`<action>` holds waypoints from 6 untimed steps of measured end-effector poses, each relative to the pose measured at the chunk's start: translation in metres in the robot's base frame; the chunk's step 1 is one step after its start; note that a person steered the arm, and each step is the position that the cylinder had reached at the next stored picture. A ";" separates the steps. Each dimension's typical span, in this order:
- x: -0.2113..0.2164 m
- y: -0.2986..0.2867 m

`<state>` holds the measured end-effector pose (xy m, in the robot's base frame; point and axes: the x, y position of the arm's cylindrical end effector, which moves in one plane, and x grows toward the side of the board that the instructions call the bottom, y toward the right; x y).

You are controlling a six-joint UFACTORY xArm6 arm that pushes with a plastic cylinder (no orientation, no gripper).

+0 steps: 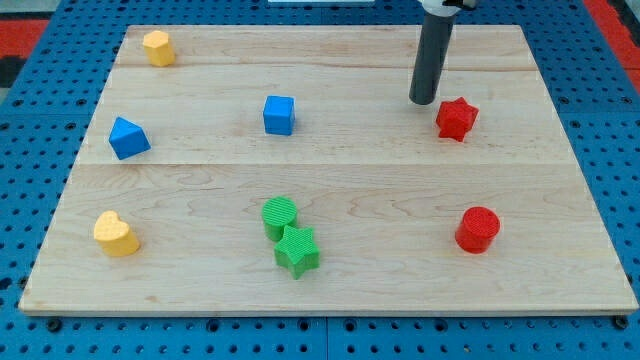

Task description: Push the red star into the red circle

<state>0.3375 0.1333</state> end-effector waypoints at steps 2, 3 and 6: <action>0.060 0.005; 0.054 -0.016; 0.018 0.027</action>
